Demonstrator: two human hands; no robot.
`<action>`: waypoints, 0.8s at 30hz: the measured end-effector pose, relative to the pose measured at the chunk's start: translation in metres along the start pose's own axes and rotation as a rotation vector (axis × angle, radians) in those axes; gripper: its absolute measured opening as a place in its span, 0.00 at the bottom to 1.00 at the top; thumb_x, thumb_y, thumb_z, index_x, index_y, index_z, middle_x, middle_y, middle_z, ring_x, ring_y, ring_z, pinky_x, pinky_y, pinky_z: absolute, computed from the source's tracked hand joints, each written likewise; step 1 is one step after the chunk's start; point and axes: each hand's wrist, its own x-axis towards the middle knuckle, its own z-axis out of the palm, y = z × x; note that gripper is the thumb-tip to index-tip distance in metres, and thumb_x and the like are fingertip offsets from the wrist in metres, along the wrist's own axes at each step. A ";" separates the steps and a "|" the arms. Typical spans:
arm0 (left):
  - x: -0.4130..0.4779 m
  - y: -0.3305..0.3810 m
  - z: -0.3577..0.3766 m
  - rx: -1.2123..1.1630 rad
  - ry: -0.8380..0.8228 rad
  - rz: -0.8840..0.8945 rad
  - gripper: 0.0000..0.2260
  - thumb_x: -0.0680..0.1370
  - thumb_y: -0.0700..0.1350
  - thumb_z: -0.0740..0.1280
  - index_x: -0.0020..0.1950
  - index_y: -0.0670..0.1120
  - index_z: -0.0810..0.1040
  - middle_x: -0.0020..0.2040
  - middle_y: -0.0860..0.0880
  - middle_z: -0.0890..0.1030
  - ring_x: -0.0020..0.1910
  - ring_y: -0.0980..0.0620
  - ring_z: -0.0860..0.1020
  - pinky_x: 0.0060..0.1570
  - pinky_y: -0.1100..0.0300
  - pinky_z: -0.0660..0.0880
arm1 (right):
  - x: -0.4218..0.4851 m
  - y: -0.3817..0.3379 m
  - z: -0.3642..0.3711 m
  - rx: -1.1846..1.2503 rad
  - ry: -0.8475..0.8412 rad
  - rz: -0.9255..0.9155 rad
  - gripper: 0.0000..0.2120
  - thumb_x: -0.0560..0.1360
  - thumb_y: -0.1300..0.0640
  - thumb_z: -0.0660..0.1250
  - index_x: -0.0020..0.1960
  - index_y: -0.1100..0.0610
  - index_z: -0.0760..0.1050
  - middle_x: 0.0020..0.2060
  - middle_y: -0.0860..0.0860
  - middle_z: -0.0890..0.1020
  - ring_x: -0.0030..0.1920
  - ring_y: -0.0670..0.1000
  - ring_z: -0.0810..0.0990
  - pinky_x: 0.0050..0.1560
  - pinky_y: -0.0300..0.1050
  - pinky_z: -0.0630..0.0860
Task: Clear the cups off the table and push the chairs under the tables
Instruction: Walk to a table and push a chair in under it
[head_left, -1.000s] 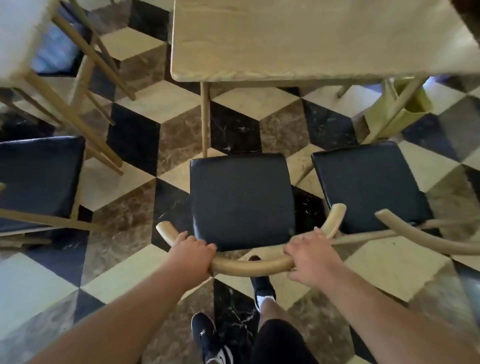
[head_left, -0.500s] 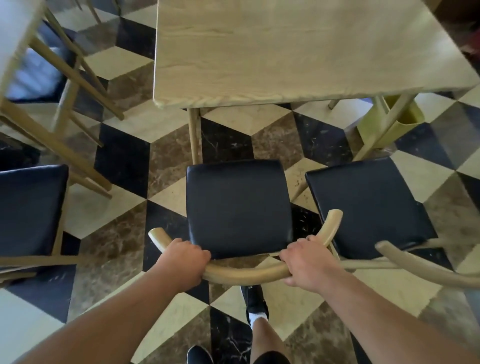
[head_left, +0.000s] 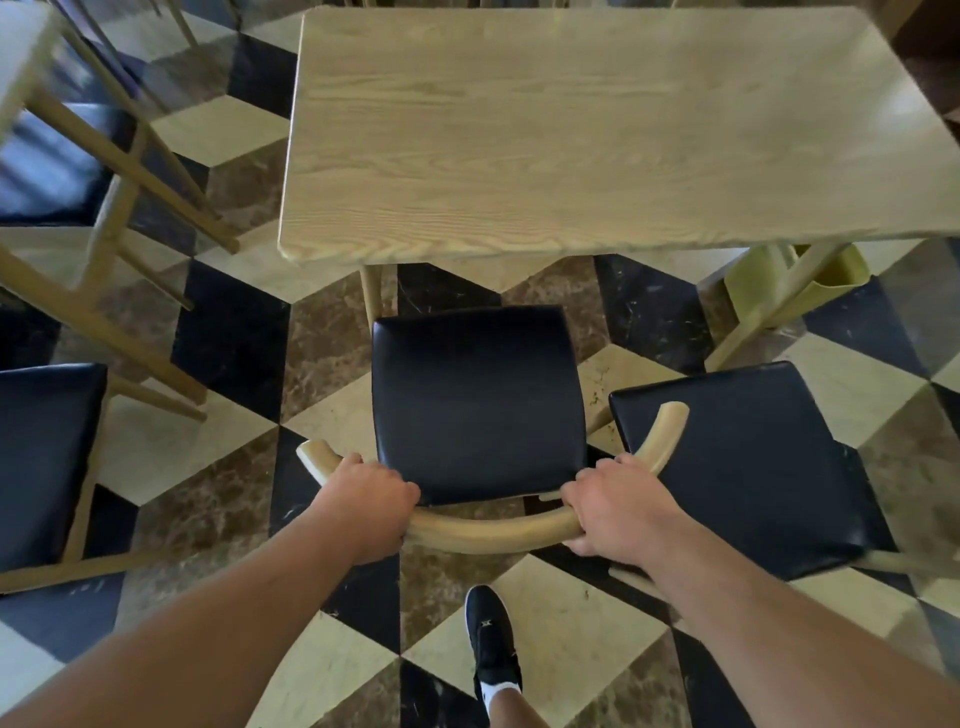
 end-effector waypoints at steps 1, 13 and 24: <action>0.005 0.003 -0.002 -0.004 -0.006 0.020 0.12 0.79 0.57 0.71 0.61 0.56 0.80 0.55 0.53 0.83 0.55 0.47 0.80 0.62 0.45 0.73 | 0.002 0.008 -0.002 -0.005 -0.010 -0.009 0.18 0.77 0.34 0.70 0.57 0.47 0.79 0.48 0.46 0.82 0.49 0.51 0.79 0.59 0.57 0.74; 0.050 -0.004 -0.031 -0.033 0.006 0.047 0.10 0.80 0.53 0.68 0.60 0.53 0.79 0.51 0.52 0.83 0.49 0.47 0.81 0.55 0.48 0.76 | 0.025 0.054 -0.009 -0.013 0.004 0.001 0.17 0.76 0.34 0.69 0.55 0.45 0.79 0.47 0.44 0.81 0.49 0.49 0.78 0.59 0.57 0.74; 0.104 -0.059 -0.063 -0.005 0.016 -0.023 0.11 0.78 0.56 0.69 0.59 0.55 0.78 0.51 0.53 0.82 0.52 0.47 0.82 0.58 0.49 0.75 | 0.086 0.087 -0.035 -0.002 0.139 -0.010 0.17 0.74 0.31 0.70 0.47 0.43 0.72 0.38 0.42 0.73 0.40 0.48 0.73 0.47 0.53 0.68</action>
